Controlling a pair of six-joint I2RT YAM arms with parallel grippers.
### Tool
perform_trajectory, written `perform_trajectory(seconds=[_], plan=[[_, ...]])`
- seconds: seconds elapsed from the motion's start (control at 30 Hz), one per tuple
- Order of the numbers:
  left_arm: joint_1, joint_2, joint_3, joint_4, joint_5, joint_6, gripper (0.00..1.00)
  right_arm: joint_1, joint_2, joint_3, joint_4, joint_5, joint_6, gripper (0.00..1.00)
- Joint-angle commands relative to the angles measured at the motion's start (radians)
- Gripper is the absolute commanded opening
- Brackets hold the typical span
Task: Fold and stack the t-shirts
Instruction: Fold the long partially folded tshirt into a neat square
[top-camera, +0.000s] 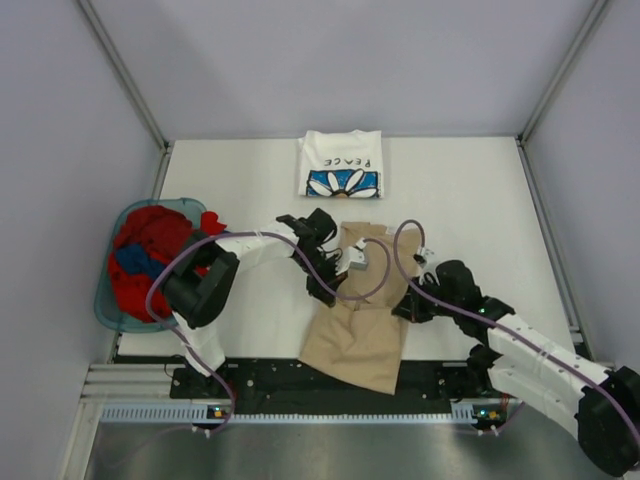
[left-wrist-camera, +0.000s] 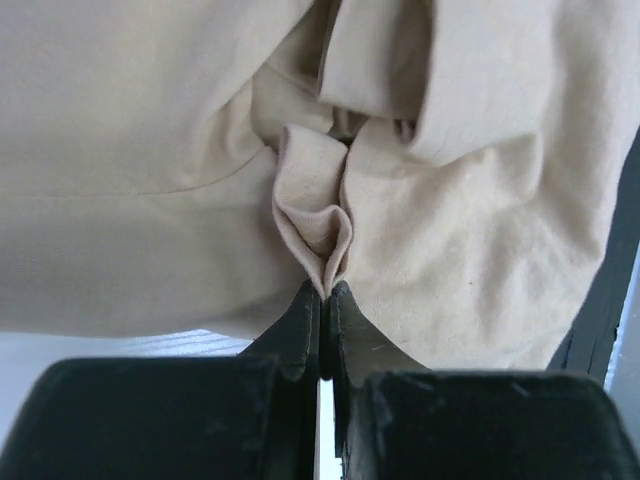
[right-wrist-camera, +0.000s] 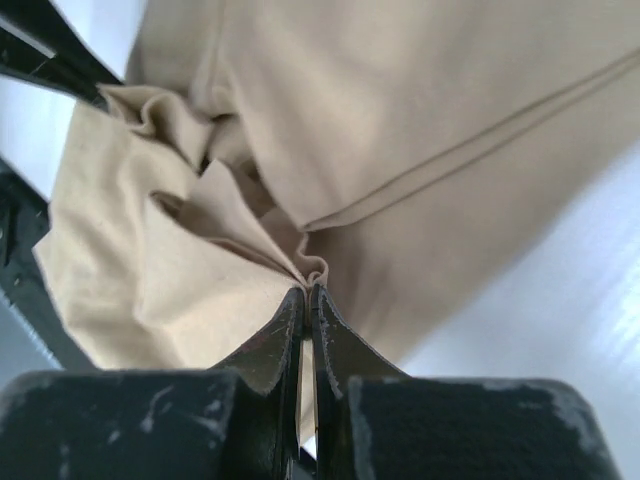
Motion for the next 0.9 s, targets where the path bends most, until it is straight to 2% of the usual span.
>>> perform_trajectory(seconds=[0.0,0.3,0.43,0.6,0.73,0.87], plan=[[0.005,0.032,0.009,0.037,-0.045,-0.049,0.03,-0.057,0.006,-0.01,0.072,0.113,-0.015,0.0],[0.005,0.015,-0.02,0.109,-0.169,-0.13,0.0,-0.08,0.079,0.02,0.018,0.148,-0.002,0.0],[0.01,-0.08,-0.071,0.197,-0.203,-0.173,0.01,-0.082,0.107,0.044,-0.02,0.184,0.005,0.02],[0.016,-0.199,-0.148,0.301,-0.155,-0.187,0.05,-0.082,0.11,0.045,0.004,0.146,-0.024,0.02],[0.016,-0.183,-0.159,0.304,-0.178,-0.185,0.01,-0.082,0.106,0.045,0.007,0.15,-0.032,0.01],[0.016,-0.134,-0.125,0.306,-0.204,-0.207,0.0,-0.082,0.104,0.05,0.007,0.162,-0.043,0.02]])
